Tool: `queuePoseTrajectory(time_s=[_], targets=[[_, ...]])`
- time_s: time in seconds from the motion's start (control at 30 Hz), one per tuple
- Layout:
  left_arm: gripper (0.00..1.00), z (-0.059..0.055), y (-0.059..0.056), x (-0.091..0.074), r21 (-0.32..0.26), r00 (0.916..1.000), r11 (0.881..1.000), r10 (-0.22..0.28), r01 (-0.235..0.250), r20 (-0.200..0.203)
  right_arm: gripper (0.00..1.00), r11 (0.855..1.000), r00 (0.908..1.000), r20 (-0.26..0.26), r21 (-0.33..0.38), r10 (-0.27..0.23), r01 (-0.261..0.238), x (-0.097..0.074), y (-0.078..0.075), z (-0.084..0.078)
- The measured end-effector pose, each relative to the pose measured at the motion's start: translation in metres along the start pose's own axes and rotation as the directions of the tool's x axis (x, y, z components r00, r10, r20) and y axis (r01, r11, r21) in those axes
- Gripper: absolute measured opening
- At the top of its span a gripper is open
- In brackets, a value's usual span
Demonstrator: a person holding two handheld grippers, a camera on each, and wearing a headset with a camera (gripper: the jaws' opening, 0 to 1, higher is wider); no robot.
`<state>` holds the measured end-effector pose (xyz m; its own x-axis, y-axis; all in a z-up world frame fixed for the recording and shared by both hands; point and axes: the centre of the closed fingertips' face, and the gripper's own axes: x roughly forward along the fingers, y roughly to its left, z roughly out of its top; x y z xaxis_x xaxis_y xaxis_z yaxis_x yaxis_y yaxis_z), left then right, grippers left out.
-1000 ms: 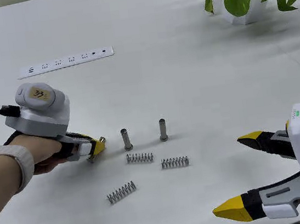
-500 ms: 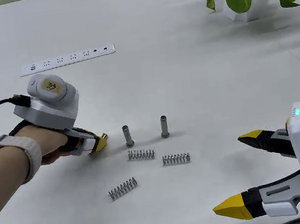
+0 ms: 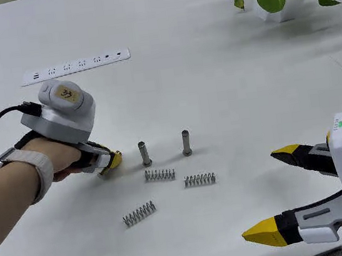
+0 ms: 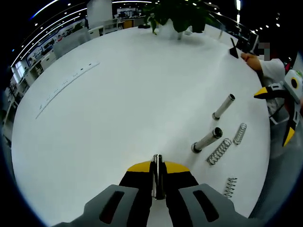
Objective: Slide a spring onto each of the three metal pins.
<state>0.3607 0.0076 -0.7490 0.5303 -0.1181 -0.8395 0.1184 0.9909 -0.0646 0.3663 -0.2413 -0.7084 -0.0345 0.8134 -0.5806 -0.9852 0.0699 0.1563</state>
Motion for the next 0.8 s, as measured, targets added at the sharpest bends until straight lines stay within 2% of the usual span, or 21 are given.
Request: queuePoseTrajectory(time_s=[0.43,0.53,0.7,0.8], targets=[[0.08,0.001,0.000,0.000,-0.024,0.9972,1.000,0.013,-0.011,0.074,0.94,1.000,1.0000,-0.006,0.004,0.000,0.000,-0.001,0.001,-0.002],[0.08,0.006,0.000,-0.007,-0.022,0.9944,1.000,0.011,-0.008,0.105,0.94,1.000,1.0000,-0.007,0.004,0.000,0.000,-0.003,0.002,-0.001],[0.08,0.011,0.002,-0.018,-0.024,0.9908,1.000,0.010,-0.007,0.135,0.94,1.000,0.9999,-0.014,0.004,0.002,-0.002,-0.002,0.002,-0.003],[0.08,0.010,0.001,-0.024,-0.016,0.9899,1.000,0.010,-0.008,0.142,0.94,1.000,0.9999,-0.014,0.002,0.008,-0.008,-0.001,0.003,-0.003]])
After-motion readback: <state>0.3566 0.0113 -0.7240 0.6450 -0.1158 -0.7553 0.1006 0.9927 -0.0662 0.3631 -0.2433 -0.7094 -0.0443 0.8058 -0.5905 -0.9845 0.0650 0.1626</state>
